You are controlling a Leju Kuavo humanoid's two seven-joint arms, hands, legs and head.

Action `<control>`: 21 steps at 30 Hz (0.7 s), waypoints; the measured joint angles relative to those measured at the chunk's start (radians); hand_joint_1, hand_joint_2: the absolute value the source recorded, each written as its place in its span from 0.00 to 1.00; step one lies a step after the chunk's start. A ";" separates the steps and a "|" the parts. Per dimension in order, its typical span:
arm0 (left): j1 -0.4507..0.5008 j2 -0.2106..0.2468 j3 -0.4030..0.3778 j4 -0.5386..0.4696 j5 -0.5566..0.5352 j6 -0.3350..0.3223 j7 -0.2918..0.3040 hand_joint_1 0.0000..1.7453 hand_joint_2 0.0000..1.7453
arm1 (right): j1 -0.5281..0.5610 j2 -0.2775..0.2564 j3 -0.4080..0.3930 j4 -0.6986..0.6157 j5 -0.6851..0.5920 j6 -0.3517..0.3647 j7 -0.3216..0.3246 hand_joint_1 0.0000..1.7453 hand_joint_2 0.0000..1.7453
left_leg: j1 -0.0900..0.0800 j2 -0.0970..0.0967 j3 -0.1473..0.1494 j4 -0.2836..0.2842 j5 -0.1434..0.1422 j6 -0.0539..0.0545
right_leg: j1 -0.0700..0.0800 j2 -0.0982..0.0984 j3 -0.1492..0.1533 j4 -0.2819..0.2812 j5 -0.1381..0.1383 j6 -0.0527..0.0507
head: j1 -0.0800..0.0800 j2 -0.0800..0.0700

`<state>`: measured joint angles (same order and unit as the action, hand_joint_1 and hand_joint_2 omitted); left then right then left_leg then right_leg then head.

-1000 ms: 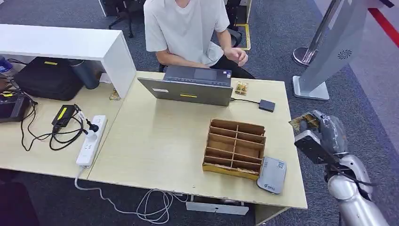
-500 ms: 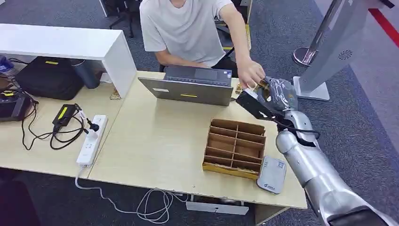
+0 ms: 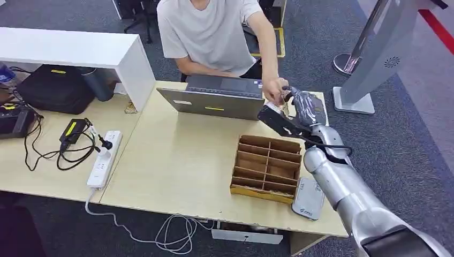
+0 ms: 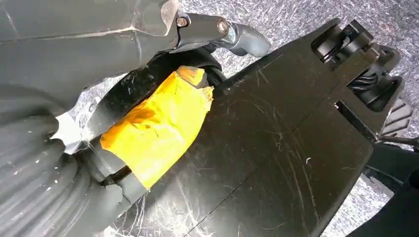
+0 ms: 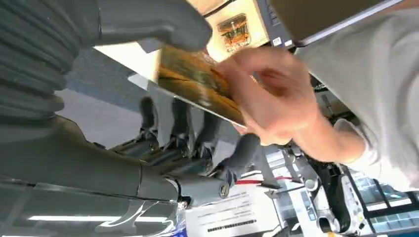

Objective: Pass the card to the sensor for recognition and then transmit it.

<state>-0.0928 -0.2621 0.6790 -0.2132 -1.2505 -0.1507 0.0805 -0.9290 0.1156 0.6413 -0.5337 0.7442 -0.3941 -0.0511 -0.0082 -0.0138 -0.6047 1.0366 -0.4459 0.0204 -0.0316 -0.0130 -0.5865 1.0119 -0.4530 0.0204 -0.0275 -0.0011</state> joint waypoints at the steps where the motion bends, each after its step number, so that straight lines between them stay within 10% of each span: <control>1: 0.000 0.000 0.000 0.000 0.001 0.002 0.001 0.00 1.00 | 0.000 0.000 0.000 0.001 -0.002 -0.001 -0.005 0.00 1.00 | 0.000 0.000 0.000 0.000 0.000 0.000 | 0.000 0.000 0.000 0.000 0.000 0.000 | 0.000 0.000; 11: 0.001 0.000 0.002 0.002 0.041 0.035 0.003 0.00 1.00 | 0.092 -0.042 0.000 -0.122 -0.068 -0.037 -0.117 0.00 1.00 | 0.000 0.000 0.000 0.000 0.000 0.000 | 0.000 0.000 -0.001 -0.001 0.000 0.000 | 0.000 0.000; 21: 0.011 -0.001 0.054 0.007 0.119 0.072 -0.022 0.00 1.00 | 0.520 -0.324 -0.014 -0.780 -0.017 -0.075 -0.174 0.00 1.00 | 0.000 -0.001 -0.002 0.000 -0.004 0.003 | 0.000 -0.002 0.000 -0.003 -0.002 0.002 | 0.000 0.000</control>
<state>-0.0821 -0.2632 0.7332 -0.2060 -1.1310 -0.0786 0.0584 -0.4093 -0.2084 0.6275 -1.3133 0.7268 -0.4689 -0.2247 -0.0084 -0.0149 -0.6068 1.0368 -0.4499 0.0235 -0.0316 -0.0154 -0.5869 1.0090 -0.4549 0.0223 -0.0275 -0.0011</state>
